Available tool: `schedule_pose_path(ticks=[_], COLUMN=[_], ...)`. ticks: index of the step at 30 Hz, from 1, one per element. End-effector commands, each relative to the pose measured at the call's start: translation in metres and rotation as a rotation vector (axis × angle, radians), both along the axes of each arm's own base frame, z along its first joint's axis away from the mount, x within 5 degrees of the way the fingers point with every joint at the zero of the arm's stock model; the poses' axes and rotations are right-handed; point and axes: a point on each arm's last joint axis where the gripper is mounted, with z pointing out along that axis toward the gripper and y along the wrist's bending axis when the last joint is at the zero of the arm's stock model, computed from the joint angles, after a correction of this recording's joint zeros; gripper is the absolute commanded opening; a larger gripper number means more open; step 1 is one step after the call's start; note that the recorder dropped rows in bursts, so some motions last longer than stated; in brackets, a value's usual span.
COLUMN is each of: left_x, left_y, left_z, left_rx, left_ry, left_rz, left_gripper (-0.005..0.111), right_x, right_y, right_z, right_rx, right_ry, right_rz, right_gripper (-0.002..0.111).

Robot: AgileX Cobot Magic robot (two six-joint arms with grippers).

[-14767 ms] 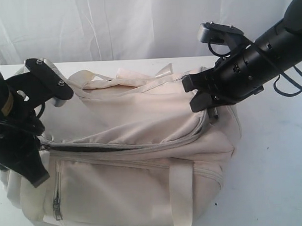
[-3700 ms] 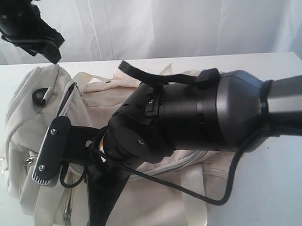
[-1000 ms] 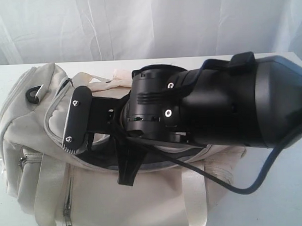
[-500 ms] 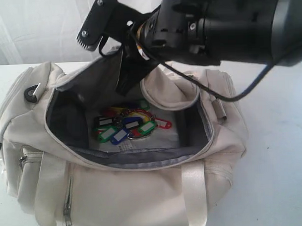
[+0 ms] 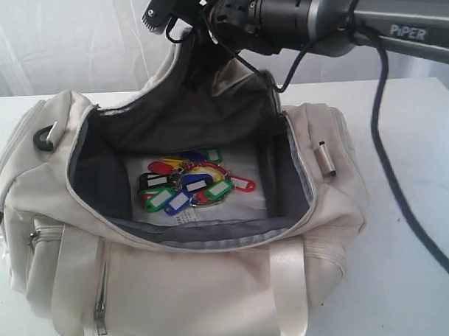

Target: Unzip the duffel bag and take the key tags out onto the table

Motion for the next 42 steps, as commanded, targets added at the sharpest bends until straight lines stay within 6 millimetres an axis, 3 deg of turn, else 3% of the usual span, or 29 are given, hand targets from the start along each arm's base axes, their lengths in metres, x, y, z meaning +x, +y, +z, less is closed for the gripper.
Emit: schedule_pose_path(ticks=[1, 6, 10, 12, 14, 15, 17, 18, 24, 27, 31, 35, 38, 42], left_x=[-0.002, -0.002, -0.002, -0.002, -0.002, -0.002, -0.002, -0.002, -0.002, -0.002, -0.002, 0.001, 0.001, 0.008], left_y=[0.000, 0.000, 0.000, 0.000, 0.000, 0.000, 0.000, 0.000, 0.000, 0.000, 0.000, -0.001, -0.005, -0.019], left_z=[0.000, 0.000, -0.001, -0.001, -0.001, -0.001, -0.001, -0.001, -0.001, -0.001, -0.001, 0.003, 0.018, 0.045], left_rx=[-0.013, -0.014, -0.015, -0.015, -0.015, -0.015, -0.013, -0.010, -0.007, -0.010, -0.001, 0.016, -0.038, -0.151], left_ry=[0.006, 0.003, 0.001, 0.001, 0.001, 0.001, 0.004, 0.002, 0.002, 0.002, -0.004, -0.075, -0.115, -0.178], left_rz=[-0.002, -0.001, 0.001, 0.001, 0.001, 0.001, -0.002, -0.006, -0.010, -0.010, -0.022, -0.059, -0.082, -0.183], left_gripper=[0.000, 0.000, 0.000, 0.000, 0.000, 0.000, 0.000, 0.000, 0.000, 0.000, 0.000, 0.000, 0.000, 0.000], right_x=[0.043, 0.076, 0.079, 0.079, 0.078, 0.076, 0.074, 0.072, 0.047, 0.034, 0.006, -0.022, -0.041, -0.047], right_y=[-0.007, -0.013, -0.013, -0.014, -0.015, -0.016, -0.019, -0.021, -0.041, -0.048, -0.047, -0.043, -0.042, -0.038], right_z=[-0.008, -0.022, -0.022, -0.022, -0.020, -0.020, -0.015, -0.009, 0.043, 0.050, 0.058, 0.076, 0.082, 0.082], right_rx=[0.016, 0.060, 0.028, 0.016, 0.035, 0.045, 0.048, 0.048, 0.096, 0.063, 0.015, 0.102, 0.097, 0.131], right_ry=[0.013, 0.029, 0.017, 0.021, 0.034, 0.053, 0.070, 0.073, 0.117, 0.206, 0.396, 0.544, 0.646, 0.681], right_rz=[0.000, -0.045, -0.029, -0.031, -0.048, -0.067, -0.092, -0.101, -0.162, -0.160, -0.003, 0.151, 0.268, 0.328], right_gripper=[0.000, 0.000, 0.000, 0.006, 0.025, 0.045, 0.064, 0.064, 0.062, 0.058, 0.041, 0.024, 0.013, 0.000])
